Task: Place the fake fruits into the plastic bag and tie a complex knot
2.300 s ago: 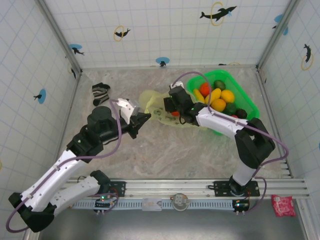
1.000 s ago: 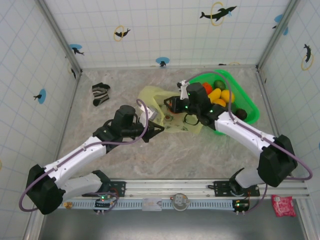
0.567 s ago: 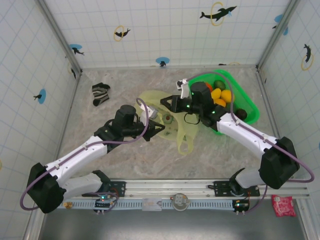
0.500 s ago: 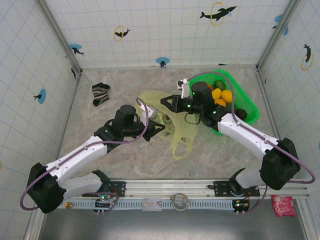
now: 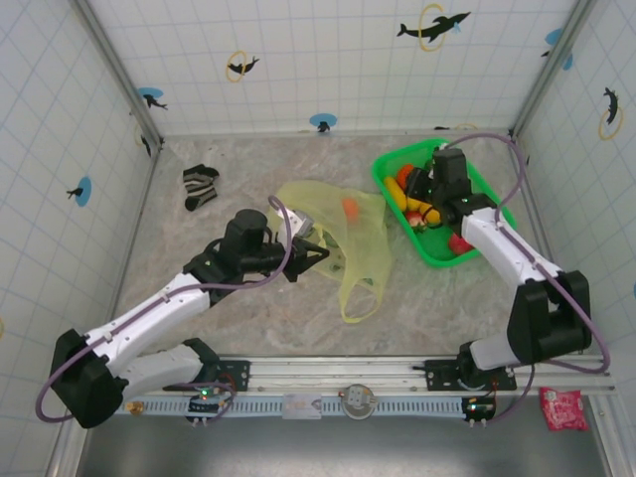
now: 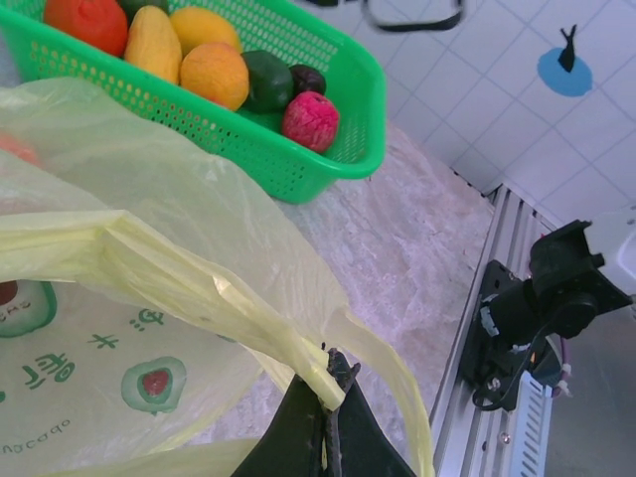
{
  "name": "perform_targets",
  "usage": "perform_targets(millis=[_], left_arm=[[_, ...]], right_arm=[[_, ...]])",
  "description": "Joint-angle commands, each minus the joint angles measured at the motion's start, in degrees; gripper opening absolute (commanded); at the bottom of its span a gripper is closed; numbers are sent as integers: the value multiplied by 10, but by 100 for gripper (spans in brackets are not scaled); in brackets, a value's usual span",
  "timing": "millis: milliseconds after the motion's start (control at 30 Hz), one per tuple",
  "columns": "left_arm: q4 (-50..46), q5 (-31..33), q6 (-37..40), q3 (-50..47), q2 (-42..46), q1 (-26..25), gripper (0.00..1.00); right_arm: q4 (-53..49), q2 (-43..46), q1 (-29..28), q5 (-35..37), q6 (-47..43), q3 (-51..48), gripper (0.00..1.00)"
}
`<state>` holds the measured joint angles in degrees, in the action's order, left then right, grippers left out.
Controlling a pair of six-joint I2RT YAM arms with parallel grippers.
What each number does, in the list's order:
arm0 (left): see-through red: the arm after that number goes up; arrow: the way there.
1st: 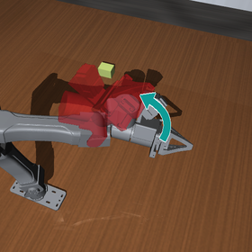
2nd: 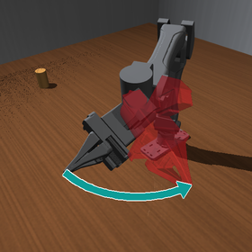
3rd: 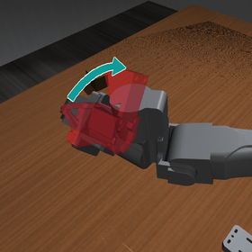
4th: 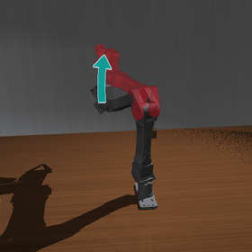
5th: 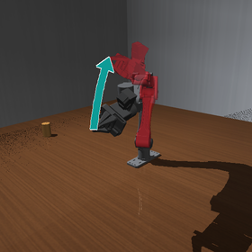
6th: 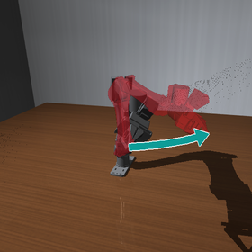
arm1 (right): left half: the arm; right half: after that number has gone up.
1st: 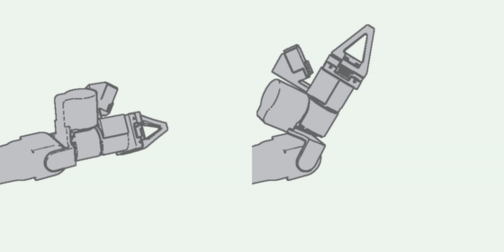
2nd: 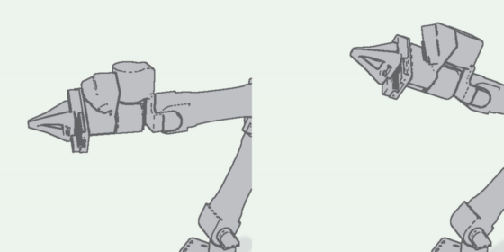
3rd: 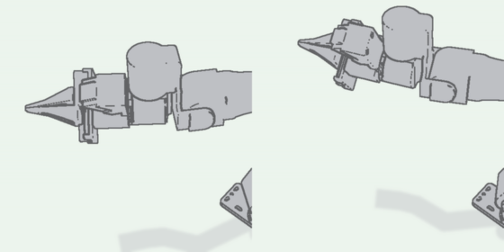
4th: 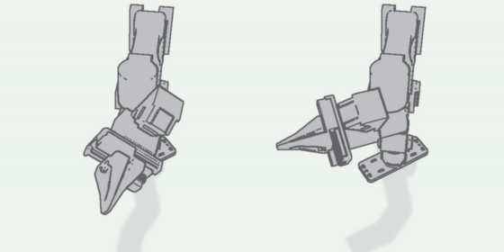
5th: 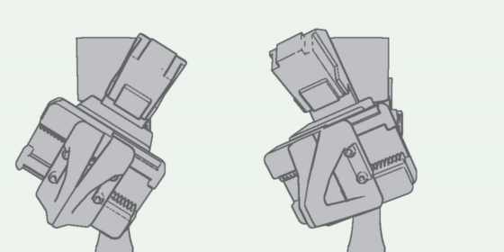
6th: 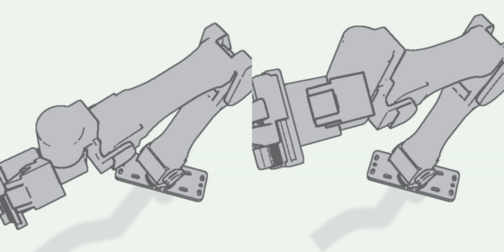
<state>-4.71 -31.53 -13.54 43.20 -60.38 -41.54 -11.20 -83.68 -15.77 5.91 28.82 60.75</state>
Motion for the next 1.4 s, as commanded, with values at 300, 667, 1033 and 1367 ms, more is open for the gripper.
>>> perform_targets(millis=[300, 667, 1033, 1367], left_arm=[[-9, -71, 9, 47, 57, -3, 0], [-17, -75, 17, 36, 73, -3, 0], [-46, -54, 26, 24, 83, -3, 0], [-60, -39, 33, 25, 77, -3, 0]], right_arm=[[-4, -117, 86, -15, 217, -10, 73], [16, -204, 94, -7, 275, 13, 78], [76, -122, 94, -12, 229, -38, 58], [105, 20, 77, -66, 148, -93, 56]])
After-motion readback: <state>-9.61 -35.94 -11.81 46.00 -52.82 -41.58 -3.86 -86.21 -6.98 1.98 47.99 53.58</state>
